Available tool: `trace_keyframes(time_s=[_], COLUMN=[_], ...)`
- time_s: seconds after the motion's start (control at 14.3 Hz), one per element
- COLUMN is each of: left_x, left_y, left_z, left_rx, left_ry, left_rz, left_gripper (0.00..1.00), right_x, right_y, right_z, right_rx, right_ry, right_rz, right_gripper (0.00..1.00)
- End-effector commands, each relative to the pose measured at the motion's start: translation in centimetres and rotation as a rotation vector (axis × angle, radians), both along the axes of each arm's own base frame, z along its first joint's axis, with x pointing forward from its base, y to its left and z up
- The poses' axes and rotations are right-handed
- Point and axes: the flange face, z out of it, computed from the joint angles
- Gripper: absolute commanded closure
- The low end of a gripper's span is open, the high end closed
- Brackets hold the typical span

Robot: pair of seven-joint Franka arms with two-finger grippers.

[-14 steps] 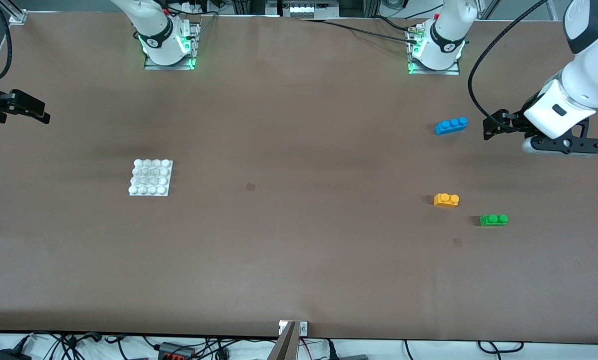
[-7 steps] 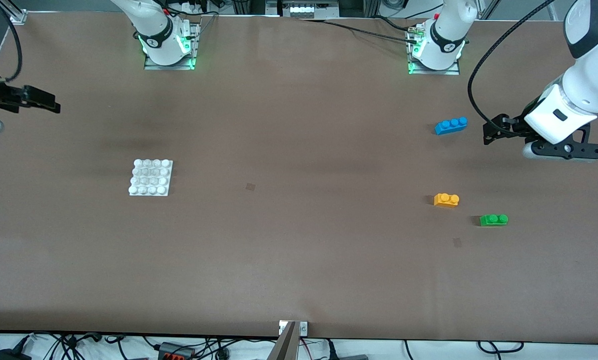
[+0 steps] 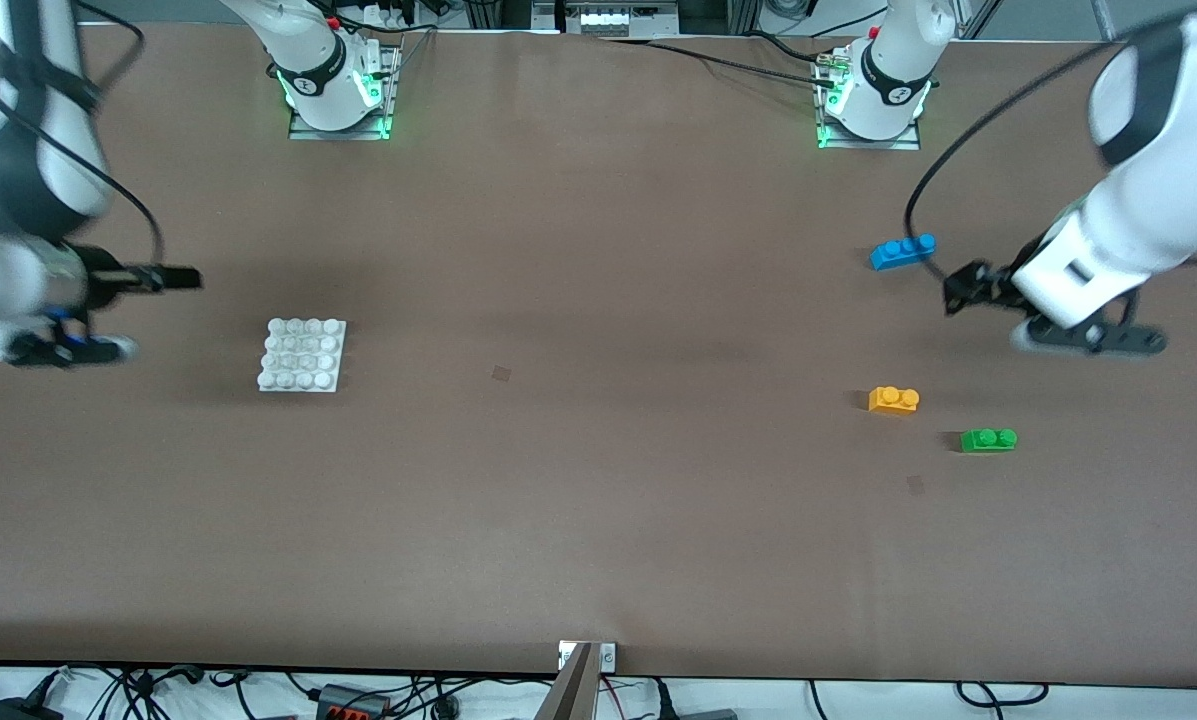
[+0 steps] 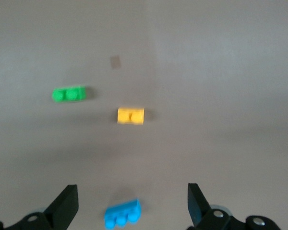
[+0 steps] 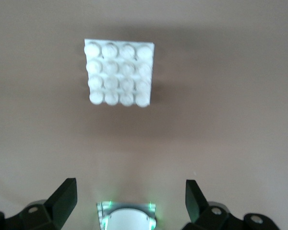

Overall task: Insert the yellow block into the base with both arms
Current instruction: 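Lower the right gripper onto the base while the left gripper descends to the block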

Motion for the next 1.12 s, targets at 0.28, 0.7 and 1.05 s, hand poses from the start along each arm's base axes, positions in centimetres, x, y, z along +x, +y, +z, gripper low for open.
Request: trace_keyframes(time_s=[0.28,0.7,1.05], left_x=[4.2,1.8,0.8], left_y=[1.8,2.1,2.2], left_z=[-11.2,-19.9,-22.5], left_rx=[0.003,-0.003,-0.003], left_ry=[-0.038,-0.137,-0.096], left_rz=[-0.065,-0.104,-0.171], left_gripper=[0.00,0.00,0.00], right_x=[-2.3,-5.3,-5.1], right_y=[0.3,0.7,2.5], right_z=[-12.8,-19.7,-20.0], right_rx=[-0.020,-0.037,0.002], right_ry=[-0.230,-0.343,-0.342], right_rz=[-0.053,-0.128,-0.146], right_gripper=[0.00,0.00,0.00])
